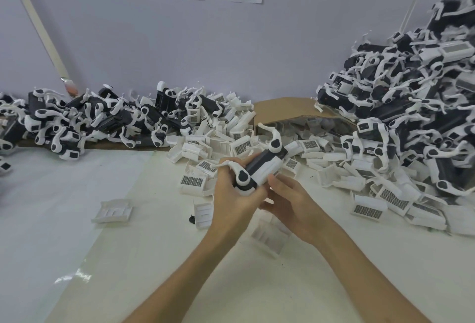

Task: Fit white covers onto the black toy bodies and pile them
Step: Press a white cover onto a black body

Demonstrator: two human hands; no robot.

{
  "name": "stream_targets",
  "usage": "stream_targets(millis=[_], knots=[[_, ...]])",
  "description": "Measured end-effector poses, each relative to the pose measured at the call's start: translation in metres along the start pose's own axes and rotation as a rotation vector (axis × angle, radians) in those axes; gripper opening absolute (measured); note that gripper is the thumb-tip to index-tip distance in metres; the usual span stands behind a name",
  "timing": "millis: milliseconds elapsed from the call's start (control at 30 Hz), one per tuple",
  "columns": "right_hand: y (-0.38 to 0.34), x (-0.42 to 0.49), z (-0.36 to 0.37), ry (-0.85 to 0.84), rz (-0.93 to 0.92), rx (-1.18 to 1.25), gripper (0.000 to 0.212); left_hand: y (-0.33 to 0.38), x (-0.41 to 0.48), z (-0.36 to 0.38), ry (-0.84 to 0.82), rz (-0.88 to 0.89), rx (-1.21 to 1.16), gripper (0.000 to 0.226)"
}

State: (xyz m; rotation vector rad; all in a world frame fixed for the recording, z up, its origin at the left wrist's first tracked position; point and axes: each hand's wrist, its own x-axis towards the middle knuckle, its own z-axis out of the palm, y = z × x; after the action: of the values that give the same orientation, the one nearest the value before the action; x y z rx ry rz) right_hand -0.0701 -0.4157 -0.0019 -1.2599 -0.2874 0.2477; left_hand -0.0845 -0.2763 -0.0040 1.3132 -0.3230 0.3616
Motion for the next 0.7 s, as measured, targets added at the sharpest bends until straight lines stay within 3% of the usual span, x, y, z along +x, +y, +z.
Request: stream_targets(millis=[100, 200, 300, 500, 700], knots=[[0.0014, -0.0006, 0.0031, 0.022, -0.015, -0.062, 0.040, 0.0056, 0.0066, -0.0078, -0.005, -0.126, -0.138, 0.047], [0.0023, 0.0005, 0.0036, 0.067, -0.042, -0.064, 0.060, 0.0084, 0.0104, -0.0112, -0.103, -0.259, -0.290, 0.049], [0.0016, -0.0003, 0.0031, 0.054, -0.083, 0.009, 0.050, 0.0079, 0.0082, -0.0090, -0.219, -0.351, -0.396, 0.050], [0.0003, -0.0003, 0.0032, 0.128, -0.138, 0.079, 0.069, 0.0004, 0.0049, -0.0048, -0.213, -0.375, -0.386, 0.037], [0.0037, 0.0019, 0.0025, 0.241, -0.187, 0.007, 0.034, -0.0001, 0.0045, -0.0058, -0.197, -0.407, -0.345, 0.046]])
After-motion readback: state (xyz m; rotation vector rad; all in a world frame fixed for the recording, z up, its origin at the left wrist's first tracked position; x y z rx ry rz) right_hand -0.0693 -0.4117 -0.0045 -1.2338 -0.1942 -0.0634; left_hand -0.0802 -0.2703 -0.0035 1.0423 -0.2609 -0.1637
